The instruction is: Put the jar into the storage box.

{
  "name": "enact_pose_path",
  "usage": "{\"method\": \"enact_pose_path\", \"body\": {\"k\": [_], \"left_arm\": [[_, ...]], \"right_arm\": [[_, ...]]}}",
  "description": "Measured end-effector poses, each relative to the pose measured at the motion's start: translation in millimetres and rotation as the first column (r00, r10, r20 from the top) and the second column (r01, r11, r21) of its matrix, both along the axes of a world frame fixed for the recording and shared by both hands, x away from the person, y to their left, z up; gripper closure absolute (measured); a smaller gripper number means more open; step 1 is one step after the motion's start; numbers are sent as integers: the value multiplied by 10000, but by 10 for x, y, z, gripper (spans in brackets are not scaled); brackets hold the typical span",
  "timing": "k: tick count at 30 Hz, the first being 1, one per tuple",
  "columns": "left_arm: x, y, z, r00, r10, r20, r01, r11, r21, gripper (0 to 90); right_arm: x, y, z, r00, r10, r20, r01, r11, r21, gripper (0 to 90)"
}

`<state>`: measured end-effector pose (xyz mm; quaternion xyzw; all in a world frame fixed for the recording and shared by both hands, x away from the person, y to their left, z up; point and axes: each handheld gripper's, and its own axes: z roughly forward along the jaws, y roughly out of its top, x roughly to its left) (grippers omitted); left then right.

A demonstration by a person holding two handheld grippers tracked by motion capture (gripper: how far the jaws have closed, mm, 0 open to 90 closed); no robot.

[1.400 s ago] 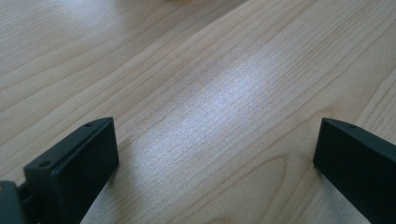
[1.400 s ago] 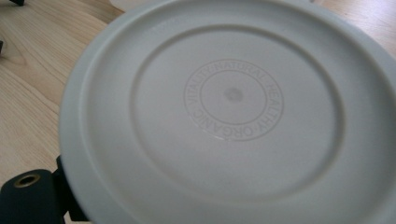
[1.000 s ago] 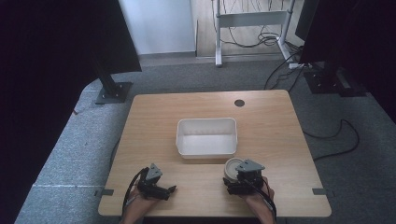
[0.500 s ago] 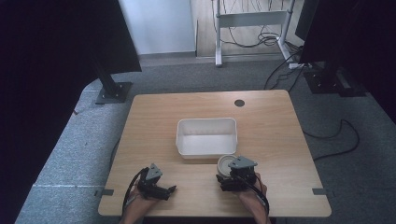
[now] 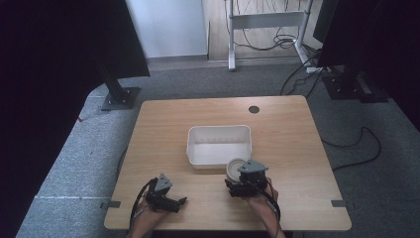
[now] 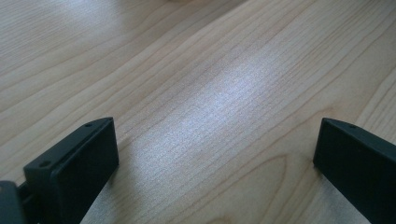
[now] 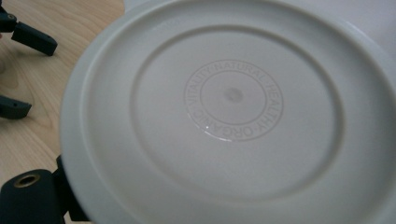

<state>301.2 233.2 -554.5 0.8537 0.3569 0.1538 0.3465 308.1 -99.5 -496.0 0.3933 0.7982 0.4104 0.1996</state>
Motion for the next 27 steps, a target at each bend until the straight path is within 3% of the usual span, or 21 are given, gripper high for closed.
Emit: {"method": "enact_pose_path", "body": {"k": [27], "left_arm": [[0, 0, -1, 10000, -1, 9, 1, 10000, 0, 0]], "right_arm": [[332, 184, 106, 9990, -388, 237, 391, 9991, -130, 89]]}}
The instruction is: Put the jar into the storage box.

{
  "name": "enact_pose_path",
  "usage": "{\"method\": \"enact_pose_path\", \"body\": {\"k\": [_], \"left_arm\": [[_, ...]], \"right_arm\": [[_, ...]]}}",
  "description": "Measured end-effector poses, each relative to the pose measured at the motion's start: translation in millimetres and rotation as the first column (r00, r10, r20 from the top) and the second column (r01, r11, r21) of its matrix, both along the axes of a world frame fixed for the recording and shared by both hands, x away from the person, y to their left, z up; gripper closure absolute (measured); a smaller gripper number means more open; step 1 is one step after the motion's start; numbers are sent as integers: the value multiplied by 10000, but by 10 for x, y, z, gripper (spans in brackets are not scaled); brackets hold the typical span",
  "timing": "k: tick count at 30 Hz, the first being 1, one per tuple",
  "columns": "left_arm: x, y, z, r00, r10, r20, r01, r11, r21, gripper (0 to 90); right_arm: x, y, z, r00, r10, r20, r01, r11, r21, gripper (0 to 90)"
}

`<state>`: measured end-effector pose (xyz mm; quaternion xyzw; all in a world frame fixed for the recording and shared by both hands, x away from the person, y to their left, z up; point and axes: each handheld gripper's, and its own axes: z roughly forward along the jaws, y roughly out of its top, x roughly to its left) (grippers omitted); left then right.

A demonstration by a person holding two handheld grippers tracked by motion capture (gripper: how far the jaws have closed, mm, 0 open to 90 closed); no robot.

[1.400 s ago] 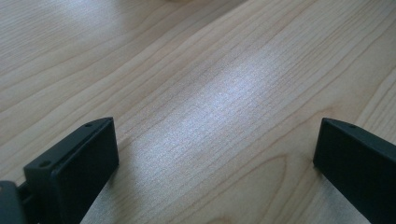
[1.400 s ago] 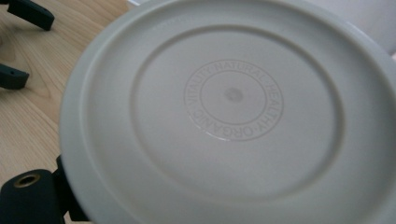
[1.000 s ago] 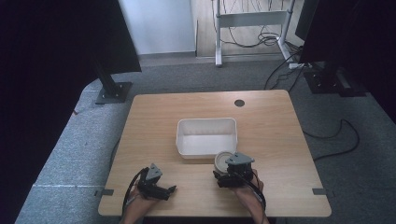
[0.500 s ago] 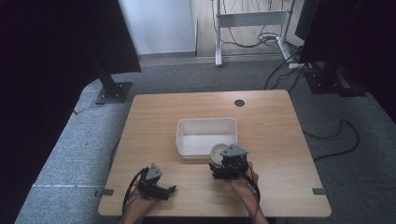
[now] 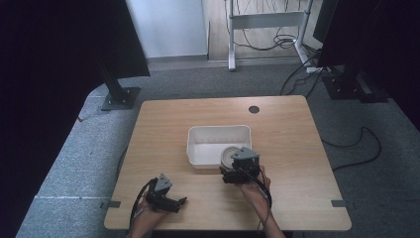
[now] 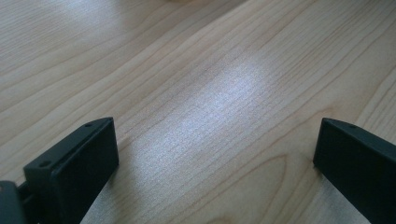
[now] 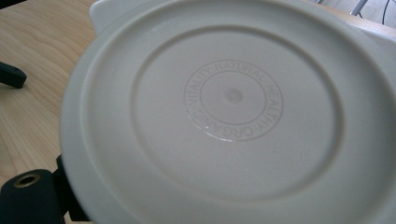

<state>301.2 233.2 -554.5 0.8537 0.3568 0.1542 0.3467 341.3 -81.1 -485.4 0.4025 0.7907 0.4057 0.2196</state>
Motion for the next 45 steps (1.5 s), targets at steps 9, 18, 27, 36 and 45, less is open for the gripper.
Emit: {"method": "enact_pose_path", "body": {"k": [9, 18, 27, 36, 45], "left_arm": [[0, 0, 1, 10000, 0, -8, 0, 10000, 1, 0], [0, 0, 1, 10000, 1, -9, -1, 10000, 1, 0], [0, 0, 1, 10000, -4, -9, 4, 10000, 5, 0], [0, 0, 1, 10000, -1, -11, 1, 10000, 3, 0], [0, 0, 1, 10000, -2, -9, 2, 10000, 3, 0]], "right_arm": [[105, 106, -27, 10000, 14, -43, -15, 10000, -59, 89], [209, 168, -53, 10000, -58, -62, 57, 10000, -62, 89], [319, 244, -48, 9999, -130, -14, 130, 9999, -61, 89], [422, 364, -55, 9999, -47, 123, 48, 10000, -28, 89], [542, 518, -98, 9998, 32, 178, -30, 9999, -120, 89]]}}
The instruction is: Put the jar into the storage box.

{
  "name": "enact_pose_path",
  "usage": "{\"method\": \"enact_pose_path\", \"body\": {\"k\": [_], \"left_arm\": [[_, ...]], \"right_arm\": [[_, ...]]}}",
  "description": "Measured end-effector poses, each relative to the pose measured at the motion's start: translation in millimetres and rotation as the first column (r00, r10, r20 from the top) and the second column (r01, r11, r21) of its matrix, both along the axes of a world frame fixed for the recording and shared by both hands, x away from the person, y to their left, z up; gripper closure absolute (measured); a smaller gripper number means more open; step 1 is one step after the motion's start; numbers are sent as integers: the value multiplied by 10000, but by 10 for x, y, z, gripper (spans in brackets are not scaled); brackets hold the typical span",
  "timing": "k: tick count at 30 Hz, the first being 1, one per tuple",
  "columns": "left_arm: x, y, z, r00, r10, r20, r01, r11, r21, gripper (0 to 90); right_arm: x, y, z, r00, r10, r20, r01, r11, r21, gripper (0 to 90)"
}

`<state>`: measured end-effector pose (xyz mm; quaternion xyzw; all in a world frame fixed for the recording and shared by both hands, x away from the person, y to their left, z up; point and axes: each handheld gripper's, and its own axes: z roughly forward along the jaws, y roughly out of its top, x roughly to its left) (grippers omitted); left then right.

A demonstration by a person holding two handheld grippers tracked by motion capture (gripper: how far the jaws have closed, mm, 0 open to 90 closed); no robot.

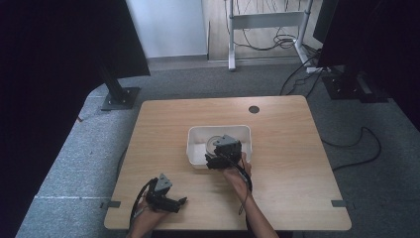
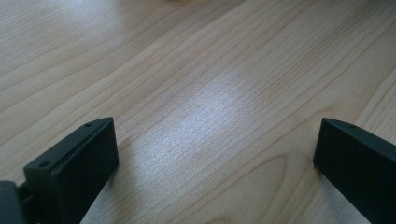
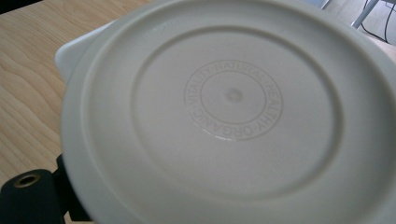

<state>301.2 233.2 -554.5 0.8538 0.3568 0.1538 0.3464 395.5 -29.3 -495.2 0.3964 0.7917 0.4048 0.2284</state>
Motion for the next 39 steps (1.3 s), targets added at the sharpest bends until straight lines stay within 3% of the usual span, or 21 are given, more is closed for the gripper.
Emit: {"method": "enact_pose_path", "body": {"k": [21, 28, 39], "left_arm": [[0, 0, 0, 10000, 1, -7, -1, 10000, -1, 0], [-1, 0, 0, 10000, 3, -7, -3, 10000, -5, 0], [-1, 0, 0, 10000, 2, -6, -2, 10000, -4, 0]], "right_arm": [[182, 312, -269, 9990, -98, -438, 81, 9992, -394, 89], [234, 362, -339, 9969, -242, -751, 200, 9982, -573, 89], [260, 339, -338, 9928, -283, -1163, 244, 9991, -345, 88]]}}
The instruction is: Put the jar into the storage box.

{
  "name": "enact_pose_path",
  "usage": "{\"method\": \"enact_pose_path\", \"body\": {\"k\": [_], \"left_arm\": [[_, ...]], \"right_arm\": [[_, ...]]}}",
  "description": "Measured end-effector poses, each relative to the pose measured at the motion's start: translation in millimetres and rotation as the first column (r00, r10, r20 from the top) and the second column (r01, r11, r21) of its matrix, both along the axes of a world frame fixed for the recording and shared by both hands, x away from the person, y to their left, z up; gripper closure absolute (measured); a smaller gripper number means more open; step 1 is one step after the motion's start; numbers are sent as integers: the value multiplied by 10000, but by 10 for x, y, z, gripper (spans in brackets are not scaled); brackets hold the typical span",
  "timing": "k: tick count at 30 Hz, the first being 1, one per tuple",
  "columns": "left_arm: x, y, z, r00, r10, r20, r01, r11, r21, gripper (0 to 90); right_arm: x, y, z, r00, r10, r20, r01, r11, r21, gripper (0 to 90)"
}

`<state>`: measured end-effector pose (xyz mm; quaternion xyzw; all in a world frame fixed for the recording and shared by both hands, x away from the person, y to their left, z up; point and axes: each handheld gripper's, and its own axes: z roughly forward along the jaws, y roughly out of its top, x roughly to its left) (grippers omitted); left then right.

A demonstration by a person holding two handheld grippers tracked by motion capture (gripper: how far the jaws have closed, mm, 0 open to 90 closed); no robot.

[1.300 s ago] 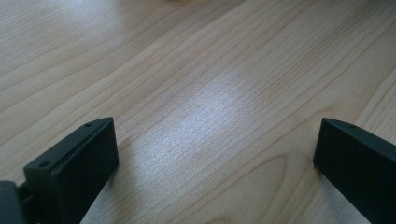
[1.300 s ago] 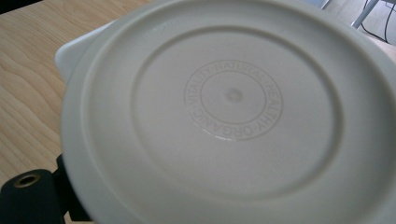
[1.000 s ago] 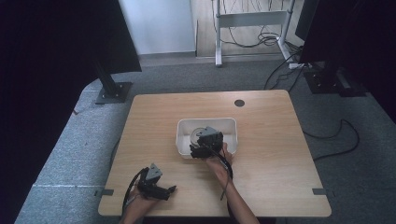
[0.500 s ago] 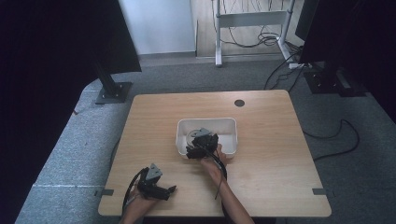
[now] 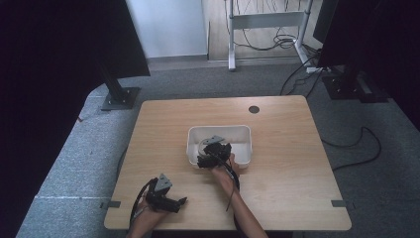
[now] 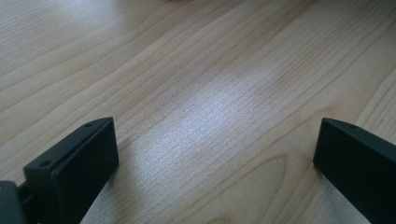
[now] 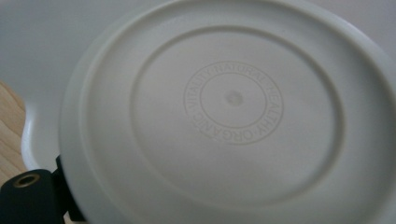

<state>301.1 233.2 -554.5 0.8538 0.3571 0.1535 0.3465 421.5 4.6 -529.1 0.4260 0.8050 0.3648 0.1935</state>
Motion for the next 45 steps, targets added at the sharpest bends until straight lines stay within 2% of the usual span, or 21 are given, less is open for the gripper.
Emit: {"method": "enact_pose_path", "body": {"k": [5, 8, 17, 31, 45], "left_arm": [[0, 0, 0, 10000, 0, 0, 0, 10000, 1, 0], [0, 0, 0, 10000, 1, 0, -1, 10000, 0, 0], [0, 0, 0, 10000, 2, 0, -2, 10000, -3, 0], [0, 0, 0, 10000, 3, 2, -3, 10000, -5, 0], [0, 0, 0, 10000, 2, 2, -2, 10000, -1, 0]], "right_arm": [[5, -11, 1, 9999, 126, -66, -125, 9999, 82, 66], [14, -41, 8, 9993, 301, -208, -291, 9985, 458, 26], [-46, -102, 66, 9990, 432, 99, -435, 9985, 337, 9], [-186, -231, 135, 9963, 726, 450, -757, 9945, 719, 20], [-355, -425, 203, 9935, 939, 649, -984, 9927, 693, 24]]}}
